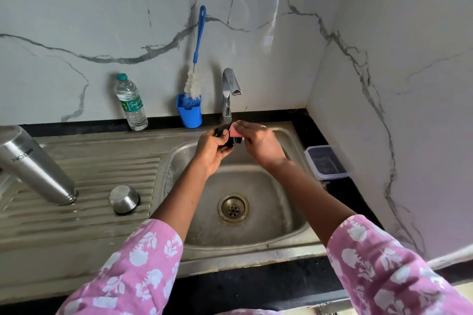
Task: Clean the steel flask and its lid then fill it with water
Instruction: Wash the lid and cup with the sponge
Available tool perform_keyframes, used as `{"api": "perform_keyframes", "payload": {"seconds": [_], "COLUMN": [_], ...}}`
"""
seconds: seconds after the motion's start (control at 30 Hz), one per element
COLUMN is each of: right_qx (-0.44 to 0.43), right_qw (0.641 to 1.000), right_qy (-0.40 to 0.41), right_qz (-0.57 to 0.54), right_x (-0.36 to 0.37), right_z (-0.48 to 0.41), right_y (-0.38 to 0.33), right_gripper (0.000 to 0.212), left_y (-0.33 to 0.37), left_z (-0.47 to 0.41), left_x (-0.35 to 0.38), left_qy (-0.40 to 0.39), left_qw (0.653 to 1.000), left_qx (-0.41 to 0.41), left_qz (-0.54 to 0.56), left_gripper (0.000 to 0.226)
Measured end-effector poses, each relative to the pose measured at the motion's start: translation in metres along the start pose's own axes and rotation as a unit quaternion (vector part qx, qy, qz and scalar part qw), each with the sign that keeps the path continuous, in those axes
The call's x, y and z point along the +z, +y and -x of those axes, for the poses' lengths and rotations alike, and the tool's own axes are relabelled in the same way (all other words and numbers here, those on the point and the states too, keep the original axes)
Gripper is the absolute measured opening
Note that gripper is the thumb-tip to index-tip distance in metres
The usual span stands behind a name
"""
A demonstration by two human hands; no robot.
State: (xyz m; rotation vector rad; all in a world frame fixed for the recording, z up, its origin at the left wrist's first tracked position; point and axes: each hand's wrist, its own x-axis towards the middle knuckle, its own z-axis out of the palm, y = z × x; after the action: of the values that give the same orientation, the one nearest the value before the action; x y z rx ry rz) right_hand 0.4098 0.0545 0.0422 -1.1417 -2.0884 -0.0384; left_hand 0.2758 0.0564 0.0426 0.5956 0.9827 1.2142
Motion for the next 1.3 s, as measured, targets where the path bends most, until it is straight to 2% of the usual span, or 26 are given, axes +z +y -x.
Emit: {"api": "perform_keyframes", "payload": {"seconds": [0.07, 0.13, 0.2, 0.27, 0.33, 0.43, 0.5, 0.57, 0.67, 0.73, 0.77, 0.83, 0.9, 1.03, 1.13, 1.3], "right_qx": [-0.05, -0.046, 0.055, 0.24, 0.342, 0.353, 0.352, 0.356, 0.381, 0.399, 0.397, 0.381, 0.335, 0.202, 0.151, -0.034], "right_qw": [0.998, 0.999, 0.996, 0.96, 0.922, 0.914, 0.916, 0.913, 0.898, 0.883, 0.879, 0.885, 0.919, 0.975, 0.984, 0.994], "right_qy": [0.012, 0.02, 0.014, -0.056, -0.083, -0.087, -0.112, -0.122, -0.118, -0.129, -0.132, -0.134, -0.127, -0.052, -0.085, -0.074], "right_qz": [0.02, -0.004, -0.074, -0.133, -0.164, -0.181, -0.157, -0.156, -0.185, -0.209, -0.229, -0.232, -0.165, -0.082, -0.048, 0.07], "right_x": [0.004, 0.002, -0.003, -0.008, -0.007, -0.005, -0.005, -0.006, -0.01, -0.014, -0.017, -0.021, -0.024, -0.017, -0.007, -0.002], "right_z": [0.006, 0.005, -0.001, -0.009, -0.011, -0.009, -0.008, -0.008, -0.008, -0.008, -0.007, -0.007, -0.006, -0.01, -0.014, 0.001], "right_y": [0.003, 0.003, -0.002, -0.004, -0.002, -0.004, -0.006, -0.008, -0.011, -0.015, -0.016, -0.014, -0.01, -0.008, -0.013, -0.016], "right_gripper": [0.036, 0.038, 0.042, 0.046, 0.045, 0.036, 0.021, 0.026, 0.044, 0.027, 0.018, 0.029, 0.03, 0.02, 0.026, 0.043], "left_y": [-0.002, -0.006, -0.007, -0.008, -0.007, -0.006, -0.005, -0.007, -0.012, -0.013, -0.011, -0.009, -0.007, -0.001, 0.002, 0.016], "left_z": [0.001, 0.005, 0.008, 0.009, 0.008, 0.006, 0.004, 0.002, 0.0, 0.001, 0.002, 0.002, 0.0, 0.0, 0.005, 0.012], "left_x": [-0.001, -0.002, -0.002, -0.001, 0.0, 0.001, 0.001, 0.004, 0.004, 0.001, -0.001, -0.008, -0.015, -0.014, -0.006, -0.002], "left_qy": [0.008, -0.006, -0.028, -0.048, -0.048, -0.023, 0.005, 0.032, 0.078, 0.119, 0.133, 0.142, 0.128, 0.082, 0.062, 0.031], "left_qw": [1.0, 0.999, 0.999, 0.999, 0.998, 0.999, 0.998, 0.997, 0.989, 0.969, 0.96, 0.935, 0.901, 0.851, 0.827, 0.797], "left_qx": [-0.009, -0.017, -0.015, 0.0, 0.022, 0.046, 0.056, 0.069, 0.103, 0.131, 0.14, 0.165, 0.194, 0.225, 0.222, 0.21], "left_qz": [0.016, 0.028, 0.026, 0.007, -0.018, -0.003, 0.026, 0.035, -0.072, -0.172, -0.205, -0.28, -0.367, -0.468, -0.513, -0.565], "left_gripper": [0.019, 0.019, 0.021, 0.028, 0.036, 0.039, 0.038, 0.037, 0.053, 0.06, 0.061, 0.064, 0.065, 0.062, 0.061, 0.052]}}
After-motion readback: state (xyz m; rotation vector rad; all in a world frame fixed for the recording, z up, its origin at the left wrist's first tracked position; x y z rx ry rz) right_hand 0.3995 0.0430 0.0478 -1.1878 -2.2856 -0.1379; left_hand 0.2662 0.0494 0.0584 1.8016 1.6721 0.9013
